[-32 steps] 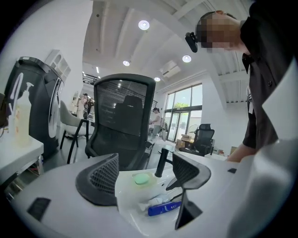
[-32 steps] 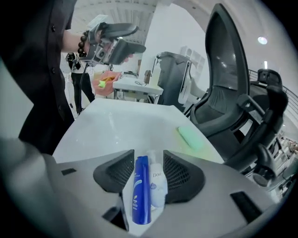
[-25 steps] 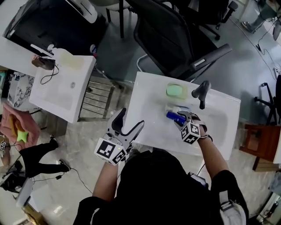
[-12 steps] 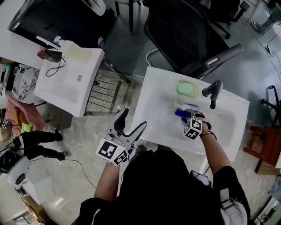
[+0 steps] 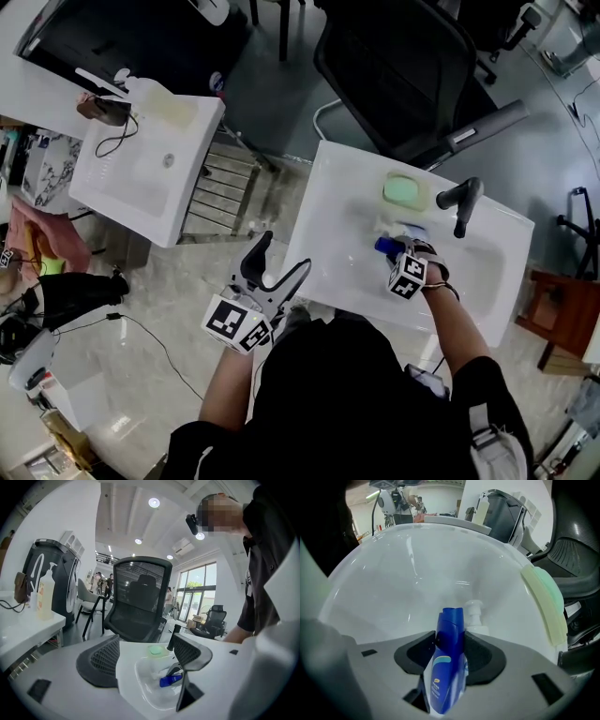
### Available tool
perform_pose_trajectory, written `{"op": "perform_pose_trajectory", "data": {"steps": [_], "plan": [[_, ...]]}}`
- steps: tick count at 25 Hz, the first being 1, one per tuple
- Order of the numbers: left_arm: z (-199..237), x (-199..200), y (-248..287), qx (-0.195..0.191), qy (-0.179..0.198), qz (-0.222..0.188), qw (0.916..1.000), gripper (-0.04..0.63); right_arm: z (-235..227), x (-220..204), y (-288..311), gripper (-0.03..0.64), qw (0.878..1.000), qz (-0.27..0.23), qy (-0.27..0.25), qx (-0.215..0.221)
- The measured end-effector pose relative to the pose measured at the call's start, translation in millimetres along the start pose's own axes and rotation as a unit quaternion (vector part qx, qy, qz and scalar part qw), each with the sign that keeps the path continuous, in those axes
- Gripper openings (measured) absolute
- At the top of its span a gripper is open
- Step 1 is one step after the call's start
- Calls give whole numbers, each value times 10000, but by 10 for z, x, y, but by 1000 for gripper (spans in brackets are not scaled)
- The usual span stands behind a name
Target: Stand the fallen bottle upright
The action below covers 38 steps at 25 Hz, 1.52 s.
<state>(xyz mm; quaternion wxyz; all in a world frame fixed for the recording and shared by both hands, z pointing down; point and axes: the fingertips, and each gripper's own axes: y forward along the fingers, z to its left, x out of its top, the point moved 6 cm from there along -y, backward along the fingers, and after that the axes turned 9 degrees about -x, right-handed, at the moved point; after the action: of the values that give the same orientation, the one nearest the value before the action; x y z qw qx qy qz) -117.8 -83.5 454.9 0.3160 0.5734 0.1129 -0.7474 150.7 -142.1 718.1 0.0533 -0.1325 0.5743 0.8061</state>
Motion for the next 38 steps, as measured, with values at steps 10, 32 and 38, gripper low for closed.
{"op": "perform_pose_trajectory", "data": {"steps": [10, 32, 38], "plan": [[66, -44, -13, 34, -134, 16, 9999, 359, 198, -19, 155, 272, 9946, 530, -151, 876], [56, -82, -45, -120, -216, 16, 9997, 359, 235, 3, 56, 259, 9950, 202, 37, 973], [93, -57, -36, -317, -242, 16, 9992, 359, 181, 100, -240, 256, 9975, -446, 513, 208]]}}
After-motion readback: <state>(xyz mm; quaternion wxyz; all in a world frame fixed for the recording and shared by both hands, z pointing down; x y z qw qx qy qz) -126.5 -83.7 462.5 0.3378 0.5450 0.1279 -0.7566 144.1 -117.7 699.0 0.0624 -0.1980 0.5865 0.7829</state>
